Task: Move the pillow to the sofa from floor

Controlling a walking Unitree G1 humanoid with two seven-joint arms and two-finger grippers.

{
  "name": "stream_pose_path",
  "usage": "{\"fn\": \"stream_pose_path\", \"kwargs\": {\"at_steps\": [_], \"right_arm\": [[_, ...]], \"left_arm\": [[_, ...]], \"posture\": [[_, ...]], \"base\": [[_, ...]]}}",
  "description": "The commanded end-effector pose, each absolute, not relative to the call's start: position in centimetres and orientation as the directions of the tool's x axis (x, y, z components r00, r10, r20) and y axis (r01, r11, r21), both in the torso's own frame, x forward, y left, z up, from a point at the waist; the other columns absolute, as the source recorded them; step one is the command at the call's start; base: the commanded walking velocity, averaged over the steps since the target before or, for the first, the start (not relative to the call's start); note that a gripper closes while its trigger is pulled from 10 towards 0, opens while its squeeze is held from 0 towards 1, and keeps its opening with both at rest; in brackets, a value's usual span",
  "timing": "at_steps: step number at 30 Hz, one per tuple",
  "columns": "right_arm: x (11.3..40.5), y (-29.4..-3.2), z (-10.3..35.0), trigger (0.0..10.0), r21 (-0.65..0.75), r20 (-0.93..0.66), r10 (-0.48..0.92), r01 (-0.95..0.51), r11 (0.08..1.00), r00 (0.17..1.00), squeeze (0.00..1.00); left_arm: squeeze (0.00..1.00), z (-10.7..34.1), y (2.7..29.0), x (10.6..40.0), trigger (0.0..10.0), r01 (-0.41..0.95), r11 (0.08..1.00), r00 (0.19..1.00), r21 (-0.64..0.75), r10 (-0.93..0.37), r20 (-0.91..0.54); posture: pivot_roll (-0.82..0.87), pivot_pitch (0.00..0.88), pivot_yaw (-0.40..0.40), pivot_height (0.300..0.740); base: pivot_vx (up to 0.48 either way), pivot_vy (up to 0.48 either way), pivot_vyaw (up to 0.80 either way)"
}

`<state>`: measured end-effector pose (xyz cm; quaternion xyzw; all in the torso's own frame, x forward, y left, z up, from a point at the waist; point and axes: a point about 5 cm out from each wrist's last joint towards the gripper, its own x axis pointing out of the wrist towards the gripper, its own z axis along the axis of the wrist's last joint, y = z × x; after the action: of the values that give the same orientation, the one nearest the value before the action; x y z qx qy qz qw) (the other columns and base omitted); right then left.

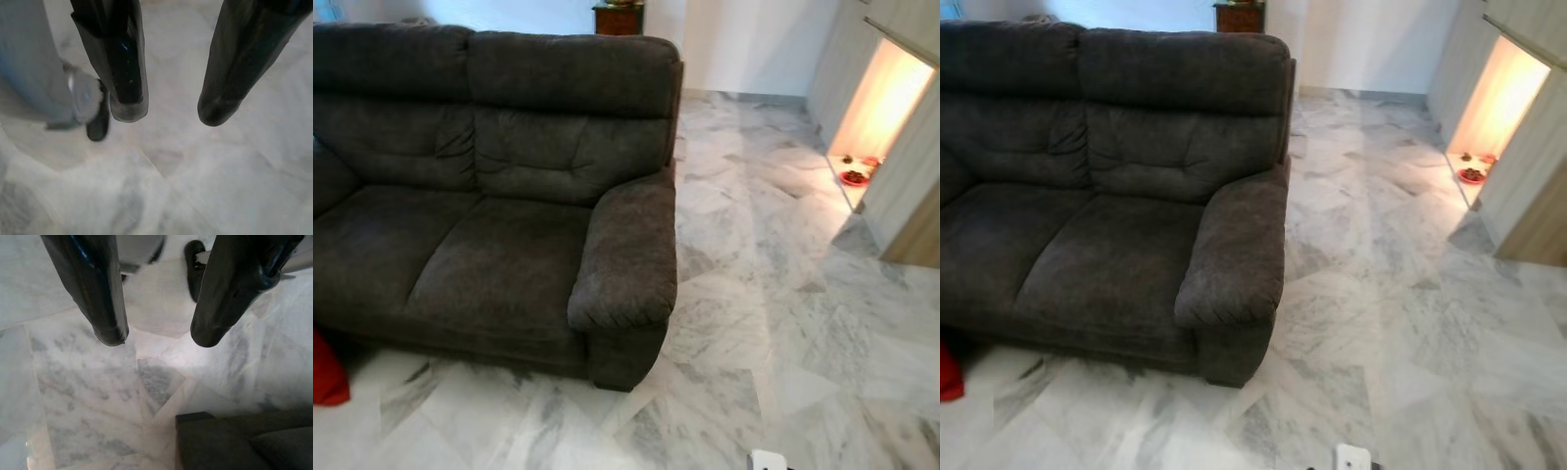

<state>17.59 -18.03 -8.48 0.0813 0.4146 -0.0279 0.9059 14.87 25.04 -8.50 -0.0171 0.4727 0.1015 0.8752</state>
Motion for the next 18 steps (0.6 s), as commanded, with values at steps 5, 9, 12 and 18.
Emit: {"fn": "stream_pose_path", "kwargs": {"at_steps": [5,9,12,18], "right_arm": [[17.04,-18.69,-8.66,10.0,0.115,-0.765,-0.006,0.146,0.983,0.644,0.0],[17.06,-18.64,-8.65,10.0,0.122,-0.762,-0.004,0.149,0.981,0.647,0.0],[17.1,-18.62,-8.63,10.0,0.127,-0.761,0.0,0.15,0.981,0.649,0.0],[17.22,-18.64,-8.56,10.0,0.135,-0.756,0.001,0.154,0.979,0.654,0.0]], "left_arm": [[0.0,-8.77,25.15,14.09,10.0,-0.184,0.981,0.512,0.056,0.145,-0.847],[0.0,-8.73,25.32,14.07,10.0,-0.183,0.981,0.512,0.058,0.146,-0.846],[0.0,-8.7,25.41,14.08,10.0,-0.183,0.981,0.512,0.059,0.146,-0.846],[0.0,-8.66,25.44,14.16,10.0,-0.186,0.981,0.513,0.058,0.147,-0.846]], "posture": [[-0.04,0.057,0.05,0.74],[-0.04,0.059,0.052,0.74],[-0.04,0.061,0.052,0.74],[-0.04,0.071,0.053,0.74]], "base": [[0.0,0.48,0.0],[0.0,0.48,0.0],[0.0,0.48,0.0],[0.0,0.48,0.0]]}}
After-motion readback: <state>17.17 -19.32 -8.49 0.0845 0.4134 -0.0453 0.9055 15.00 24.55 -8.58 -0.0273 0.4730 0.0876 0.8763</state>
